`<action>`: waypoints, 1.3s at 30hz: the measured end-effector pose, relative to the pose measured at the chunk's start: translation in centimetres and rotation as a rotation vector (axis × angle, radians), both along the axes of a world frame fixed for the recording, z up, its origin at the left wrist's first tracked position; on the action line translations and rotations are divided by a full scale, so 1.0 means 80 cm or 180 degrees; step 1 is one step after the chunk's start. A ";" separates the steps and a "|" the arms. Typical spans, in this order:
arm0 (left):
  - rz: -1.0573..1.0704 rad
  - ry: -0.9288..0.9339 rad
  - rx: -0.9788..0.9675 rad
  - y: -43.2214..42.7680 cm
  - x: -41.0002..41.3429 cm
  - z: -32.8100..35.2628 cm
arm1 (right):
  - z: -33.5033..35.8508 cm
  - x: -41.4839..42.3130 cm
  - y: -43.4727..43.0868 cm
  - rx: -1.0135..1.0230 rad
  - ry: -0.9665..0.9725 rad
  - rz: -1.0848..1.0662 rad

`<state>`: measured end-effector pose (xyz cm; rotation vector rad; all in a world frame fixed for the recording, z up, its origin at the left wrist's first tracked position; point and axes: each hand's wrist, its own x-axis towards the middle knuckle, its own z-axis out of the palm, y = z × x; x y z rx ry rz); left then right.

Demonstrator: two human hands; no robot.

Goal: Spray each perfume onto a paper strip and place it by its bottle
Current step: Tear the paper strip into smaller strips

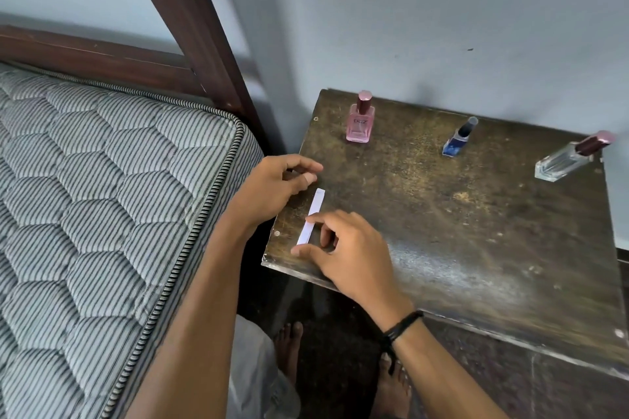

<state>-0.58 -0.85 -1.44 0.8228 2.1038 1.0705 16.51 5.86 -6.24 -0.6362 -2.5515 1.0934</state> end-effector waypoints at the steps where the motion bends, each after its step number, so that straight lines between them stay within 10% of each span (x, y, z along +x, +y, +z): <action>1: 0.0029 0.0001 0.0017 0.000 -0.002 -0.002 | -0.002 0.000 -0.001 0.0059 0.0008 -0.0028; 17: -0.0343 0.0151 0.0280 -0.028 -0.001 -0.011 | -0.006 -0.006 -0.004 0.0178 0.0005 -0.0272; 39: -0.0284 0.0419 0.0007 -0.019 0.001 -0.024 | 0.020 -0.021 0.033 -0.2375 0.0551 -0.0968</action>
